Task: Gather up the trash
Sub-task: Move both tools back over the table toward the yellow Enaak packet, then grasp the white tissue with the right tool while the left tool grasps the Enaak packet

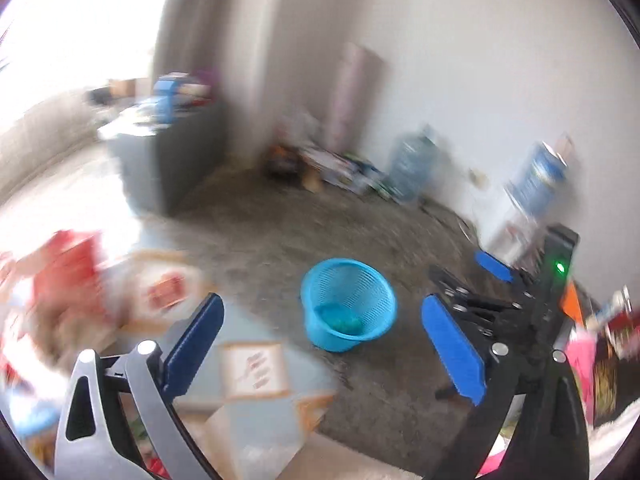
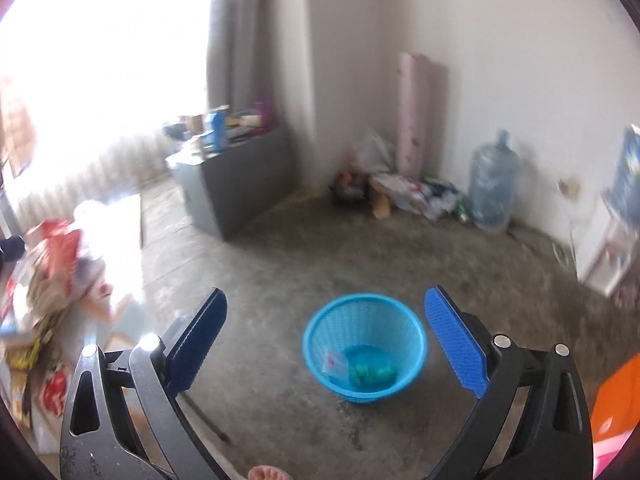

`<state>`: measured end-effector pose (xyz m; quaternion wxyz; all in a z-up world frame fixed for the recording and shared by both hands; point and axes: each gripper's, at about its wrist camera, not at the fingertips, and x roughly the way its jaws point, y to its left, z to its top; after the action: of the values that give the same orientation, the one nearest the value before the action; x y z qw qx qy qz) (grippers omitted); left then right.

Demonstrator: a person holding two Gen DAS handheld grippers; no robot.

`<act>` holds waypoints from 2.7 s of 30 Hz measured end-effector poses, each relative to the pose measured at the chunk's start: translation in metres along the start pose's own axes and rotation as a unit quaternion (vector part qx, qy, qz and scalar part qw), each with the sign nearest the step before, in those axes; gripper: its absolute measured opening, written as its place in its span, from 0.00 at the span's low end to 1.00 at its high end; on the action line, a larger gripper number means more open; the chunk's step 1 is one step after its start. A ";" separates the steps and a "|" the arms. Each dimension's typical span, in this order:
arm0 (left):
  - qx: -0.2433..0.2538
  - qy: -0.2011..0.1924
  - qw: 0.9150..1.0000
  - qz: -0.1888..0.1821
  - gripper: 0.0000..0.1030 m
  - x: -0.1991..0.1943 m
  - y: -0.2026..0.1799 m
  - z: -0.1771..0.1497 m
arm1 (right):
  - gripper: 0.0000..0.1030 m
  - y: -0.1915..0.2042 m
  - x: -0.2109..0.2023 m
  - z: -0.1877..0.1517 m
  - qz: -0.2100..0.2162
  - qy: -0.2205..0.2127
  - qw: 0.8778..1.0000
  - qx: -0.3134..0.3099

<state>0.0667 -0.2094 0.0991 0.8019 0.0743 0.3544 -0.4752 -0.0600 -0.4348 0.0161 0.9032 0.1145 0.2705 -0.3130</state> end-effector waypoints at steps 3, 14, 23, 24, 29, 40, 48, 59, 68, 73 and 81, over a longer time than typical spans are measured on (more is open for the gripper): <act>-0.053 -0.031 0.997 0.049 0.95 -0.050 0.040 -0.018 | 0.92 0.022 -0.013 0.003 0.034 -0.010 0.999 -0.040; -0.170 -0.100 0.959 0.202 0.95 -0.188 0.138 -0.118 | 0.92 0.107 -0.041 -0.006 0.217 -0.017 0.971 -0.096; -0.166 -0.058 0.961 0.214 0.94 -0.164 0.142 -0.173 | 0.80 0.169 -0.050 -0.031 0.306 0.067 0.943 -0.114; -0.164 -0.051 0.962 0.212 0.94 -0.159 0.142 -0.177 | 0.79 0.173 -0.048 -0.033 0.309 0.076 0.941 -0.114; -0.159 -0.014 0.967 0.200 0.90 -0.126 0.139 -0.194 | 0.74 0.188 -0.041 -0.038 0.317 0.110 0.935 -0.114; -0.092 0.042 0.964 0.246 0.87 -0.058 0.138 -0.206 | 0.73 0.210 -0.014 -0.051 0.306 0.156 0.931 -0.125; -0.114 0.072 0.958 0.255 0.54 -0.043 0.160 -0.218 | 0.71 0.214 0.002 -0.058 0.299 0.174 0.930 -0.127; -0.155 0.058 0.966 0.199 0.06 -0.051 0.173 -0.214 | 0.60 0.229 0.015 -0.054 0.319 0.191 0.921 -0.118; -0.172 0.034 0.964 0.202 0.01 -0.076 0.173 -0.215 | 0.54 0.252 0.013 -0.045 0.354 0.182 0.910 -0.118; -0.170 -0.006 0.961 0.219 0.00 -0.113 0.165 -0.201 | 0.52 0.251 0.010 -0.045 0.358 0.177 0.909 -0.117; -0.146 -0.085 0.955 0.244 0.00 -0.147 0.167 -0.159 | 0.48 0.255 0.007 -0.035 0.379 0.170 0.903 -0.109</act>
<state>0.0801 0.0574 0.0395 0.9227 -0.0001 0.3215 -0.2129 0.0904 -0.2270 -0.0070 0.9009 0.1605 0.3886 0.1084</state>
